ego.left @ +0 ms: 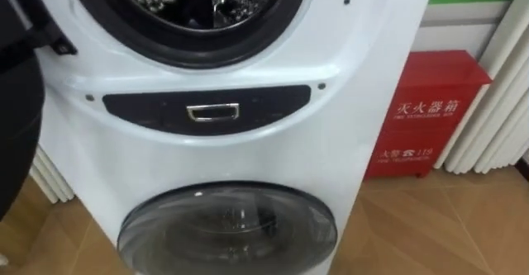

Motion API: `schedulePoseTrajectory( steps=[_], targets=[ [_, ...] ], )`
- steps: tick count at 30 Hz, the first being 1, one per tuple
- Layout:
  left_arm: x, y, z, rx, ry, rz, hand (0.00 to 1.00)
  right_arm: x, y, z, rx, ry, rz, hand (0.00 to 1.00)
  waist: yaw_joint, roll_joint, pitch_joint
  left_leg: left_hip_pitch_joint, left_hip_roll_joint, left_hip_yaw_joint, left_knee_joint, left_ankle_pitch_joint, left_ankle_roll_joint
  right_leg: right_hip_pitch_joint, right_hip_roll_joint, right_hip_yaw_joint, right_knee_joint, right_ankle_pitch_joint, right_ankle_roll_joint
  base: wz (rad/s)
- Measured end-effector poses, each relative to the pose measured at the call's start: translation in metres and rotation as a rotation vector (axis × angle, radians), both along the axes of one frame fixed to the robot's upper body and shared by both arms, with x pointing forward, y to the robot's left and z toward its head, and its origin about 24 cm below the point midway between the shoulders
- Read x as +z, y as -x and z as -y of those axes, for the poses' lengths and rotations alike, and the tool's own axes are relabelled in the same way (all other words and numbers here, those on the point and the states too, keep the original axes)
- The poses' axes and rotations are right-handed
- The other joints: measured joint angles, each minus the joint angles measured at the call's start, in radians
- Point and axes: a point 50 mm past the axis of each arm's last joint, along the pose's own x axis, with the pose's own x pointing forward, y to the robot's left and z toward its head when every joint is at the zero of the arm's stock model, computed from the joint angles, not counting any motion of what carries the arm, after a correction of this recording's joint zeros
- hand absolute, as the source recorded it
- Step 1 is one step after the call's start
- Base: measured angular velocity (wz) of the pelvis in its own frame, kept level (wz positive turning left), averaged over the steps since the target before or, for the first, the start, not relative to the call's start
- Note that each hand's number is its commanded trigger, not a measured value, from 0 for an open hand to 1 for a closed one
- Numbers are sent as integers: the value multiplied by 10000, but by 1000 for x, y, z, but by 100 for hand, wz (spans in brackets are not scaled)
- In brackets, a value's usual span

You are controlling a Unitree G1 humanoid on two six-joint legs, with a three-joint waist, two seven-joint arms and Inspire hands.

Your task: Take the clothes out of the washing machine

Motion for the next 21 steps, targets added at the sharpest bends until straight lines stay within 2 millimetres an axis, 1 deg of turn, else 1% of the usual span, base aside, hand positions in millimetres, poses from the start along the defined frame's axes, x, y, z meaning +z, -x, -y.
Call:
schedulePoseTrajectory(
  steps=[1, 2, 3, 4, 5, 6, 7, 8, 9, 10, 11, 12, 13, 14, 15, 16, 17, 18, 19, 20, 21],
  targets=[
    [-1, 2, -1, 225, 82, -47, 0, 0, 3, -1, -10, 1, -64, 0, 1, -31, -6, -45, -142, 68, -62, 34, 199, -14, -70, 18, -118, 190, 64, 0],
    [-3, 8, -2, 595, 192, -172, 0, -1, 7, -3, -71, -56, -178, 0, 12, -152, -41, -238, -338, 255, -24, 157, 484, -33, -226, 171, -395, 602, 191, 9],
    [-4, 15, -5, 949, 291, -307, 0, -1, 10, -3, -171, -81, -263, 0, -47, -226, -89, -513, -511, 403, 50, 301, 739, 0, -346, 410, -889, 1168, 467, 13],
    [-5, 19, -6, 1117, 333, -367, 0, -1, 12, -2, -300, -72, -273, 0, -103, -231, -111, -649, -566, 606, 37, 358, 842, 13, -356, 643, -1080, 1391, 681, 41],
    [-6, 23, -8, 1435, 370, -427, 0, -1, 17, -2, -581, -47, -335, 0, -200, -226, -78, -824, -590, 1333, 56, 406, 978, -2, -567, 977, -756, 1316, 921, 49],
    [-6, 25, -9, 1626, 392, -416, 0, -1, 25, -2, -811, -34, -526, 0, -202, -264, -78, -863, -596, 1519, 103, 448, 988, 2, -735, 989, -163, 916, 1081, 62],
    [-7, 34, -11, 2155, 464, -468, 0, 0, 39, 1, -1389, 19, -912, 0, -179, -387, -90, -882, -593, 1790, 102, 571, 999, 68, -1060, 984, 1186, 211, 1204, 37],
    [-8, 41, -13, 2828, 528, -499, 0, 1, 47, 4, -1647, 157, -1106, 0, -36, -296, -144, -846, -592, 2029, 42, 672, 1024, 345, -1216, 1014, 2044, -305, 1320, 4],
    [-8, 48, -18, 3699, 563, -403, 0, 2, 51, 6, -1796, 283, -1171, 0, 191, -313, -126, -823, -604, 2171, 43, 712, 1045, 819, -1382, 1047, 2385, -691, 1379, -23],
    [-7, 51, -21, 4156, 521, -342, 0, 2, 51, 6, -1824, 317, -1153, 0, 236, -319, -124, -818, -626, 2209, 60, 722, 1047, 1174, -1481, 1075, 2345, -843, 1431, -37],
    [-5, 54, -27, 5046, 438, -145, 0, 2, 50, 5, -1807, 334, -1107, 0, 304, -355, -122, -829, -652, 2291, 115, 736, 1036, 1937, -1646, 1188, 2019, -1096, 1594, -25],
    [-3, 53, -34, 5784, 341, 192, 0, 2, 50, 6, -1892, 344, -1030, 0, 321, -407, -147, -894, -683, 2317, 175, 753, 1004, 2660, -1729, 1236, 1311, -1306, 1737, -21],
    [0, 50, -38, 6136, 301, 506, 0, 2, 49, 6, -1893, 350, -963, 0, 378, -414, -159, -948, -715, 2320, 217, 766, 977, 2944, -1708, 1285, 771, -1370, 1804, -28],
    [8, 37, -47, 6714, 275, 1407, 0, 3, 47, 7, -1862, 383, -845, 0, 580, -476, -192, -981, -774, 2425, 220, 811, 907, 3158, -1630, 1307, -127, -1439, 1834, -46],
    [19, 23, -56, 7200, 163, 2419, 0, 3, 46, 8, -1859, 452, -747, 0, 794, -466, -207, -1042, -766, 2566, 248, 869, 839, 3320, -1541, 1372, -802, -1410, 1807, -54],
    [25, 15, -62, 7427, 104, 2904, 0, 3, 44, 9, -1898, 474, -626, 0, 889, -474, -214, -1086, -774, 2563, 259, 882, 825, 3365, -1513, 1442, -1061, -1399, 1808, -54],
    [37, 2, -73, 7819, -1, 3740, 0, 4, 39, 12, -2046, 543, -329, 0, 1040, -456, -208, -1147, -754, 2513, 327, 894, 803, 3478, -1429, 1539, -1463, -1365, 1755, -42],
    [48, -6, -84, 8080, -143, 4446, 0, 6, 36, 16, -2347, 636, -46, 0, 1096, -324, -272, -1166, -722, 2474, 330, 923, 753, 3519, -1304, 1576, -1688, -1179, 1703, -36],
    [57, -12, -92, 8218, -235, 4903, 0, 7, 32, 18, -2443, 660, 152, 0, 1119, -281, -277, -1185, -700, 2349, 342, 928, 742, 3530, -1265, 1578, -1758, -1160, 1675, -23],
    [75, -24, -107, 8569, -345, 5898, 0, 8, 27, 20, -2641, 683, 432, 0, 1130, -245, -259, -1199, -659, 2242, 341, 950, 704, 3503, -1202, 1596, -1768, -1119, 1614, -9],
    [95, -36, -123, 8648, -635, 6779, 0, 9, 29, 21, -2821, 709, 515, 0, 1116, -225, -261, -1213, -622, 2181, 334, 974, 662, 3510, -1165, 1536, -1785, -1111, 1599, 0]
  ],
)
